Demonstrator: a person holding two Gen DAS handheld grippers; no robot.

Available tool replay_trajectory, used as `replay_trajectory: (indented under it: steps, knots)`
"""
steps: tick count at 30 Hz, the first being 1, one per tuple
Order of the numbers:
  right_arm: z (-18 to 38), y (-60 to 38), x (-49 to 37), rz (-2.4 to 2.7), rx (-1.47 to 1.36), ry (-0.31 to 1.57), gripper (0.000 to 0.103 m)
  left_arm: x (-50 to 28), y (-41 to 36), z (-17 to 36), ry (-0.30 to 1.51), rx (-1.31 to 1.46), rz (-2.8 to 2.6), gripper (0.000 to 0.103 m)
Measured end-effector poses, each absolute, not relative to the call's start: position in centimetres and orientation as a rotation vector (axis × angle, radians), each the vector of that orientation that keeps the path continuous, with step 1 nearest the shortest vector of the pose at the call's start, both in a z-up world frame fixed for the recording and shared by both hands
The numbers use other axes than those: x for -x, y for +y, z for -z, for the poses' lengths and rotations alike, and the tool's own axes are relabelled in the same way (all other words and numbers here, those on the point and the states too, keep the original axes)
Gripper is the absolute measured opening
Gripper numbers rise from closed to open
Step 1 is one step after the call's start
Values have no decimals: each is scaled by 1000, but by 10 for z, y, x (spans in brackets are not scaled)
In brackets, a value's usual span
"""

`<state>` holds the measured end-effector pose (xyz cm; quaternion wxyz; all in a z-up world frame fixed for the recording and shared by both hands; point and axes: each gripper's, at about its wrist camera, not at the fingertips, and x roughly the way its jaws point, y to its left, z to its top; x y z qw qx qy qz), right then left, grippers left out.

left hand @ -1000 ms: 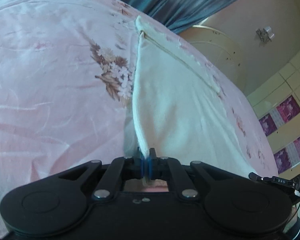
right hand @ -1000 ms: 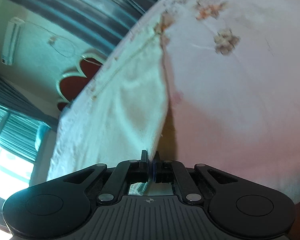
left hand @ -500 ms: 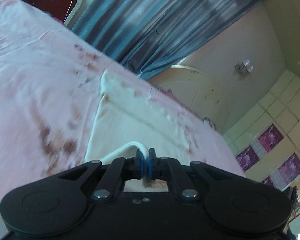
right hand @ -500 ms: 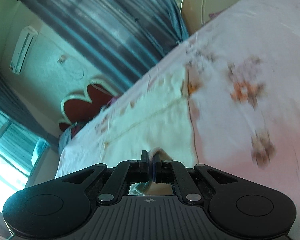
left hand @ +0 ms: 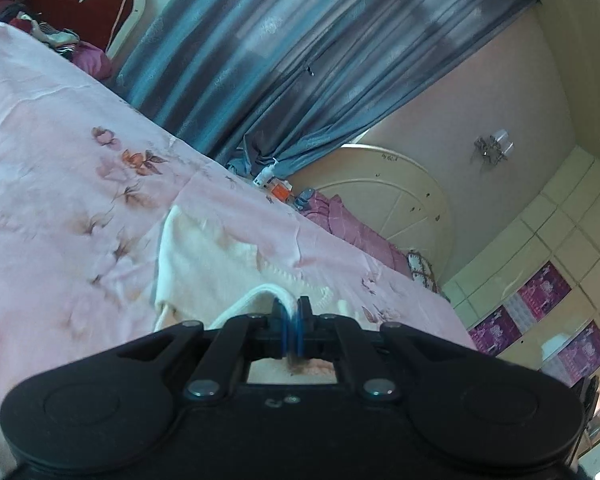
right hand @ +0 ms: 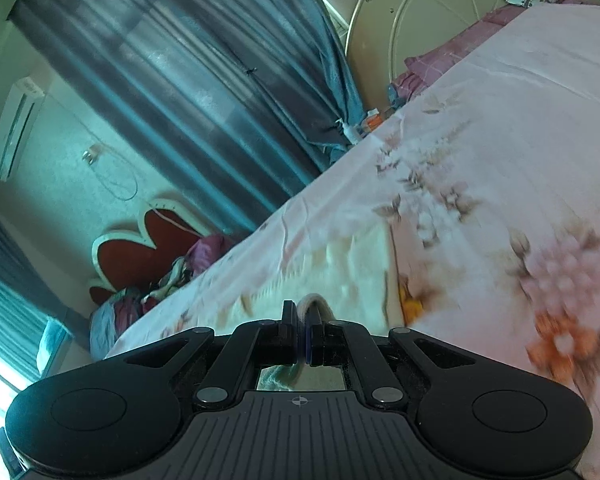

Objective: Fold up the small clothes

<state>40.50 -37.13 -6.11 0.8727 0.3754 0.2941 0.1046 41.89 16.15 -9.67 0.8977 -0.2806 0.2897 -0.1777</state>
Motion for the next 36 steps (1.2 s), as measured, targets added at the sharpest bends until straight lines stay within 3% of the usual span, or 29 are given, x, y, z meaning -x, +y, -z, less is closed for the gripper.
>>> replay_trajectory:
  steps: [23,24,26,27,28,29,30,33,35,36]
  knots:
    - [152,-356,-576,-175,-780,804,3,-585,157,168,794,525,333,5]
    - [155,-356,-580,-180,-786,801,3,-588,156,171,798,521,342,8]
    - [159,-360,-586,-178,-819,802,5,-590,156,170,773,487,336,29]
    - [159,-363,-586,-172,-833,792,9,-588,156,167,748,466,320,47]
    - [156,-366,-585,-152,-832,770,33,-585,157,164,720,449,303,59]
    - [152,-369,-582,-128,-822,735,68,-581,159,160,695,433,293,62]
    - [147,-373,-577,-110,-811,695,77,-580,162,156,680,427,293,65]
    - [143,-378,-575,-143,-781,678,77,-582,164,152,697,382,312,60]
    - [140,-368,-580,-168,-685,709,54,-587,159,154,736,304,337,53]
    - [141,-362,-583,-179,-641,733,50,-590,154,156,757,263,346,51]
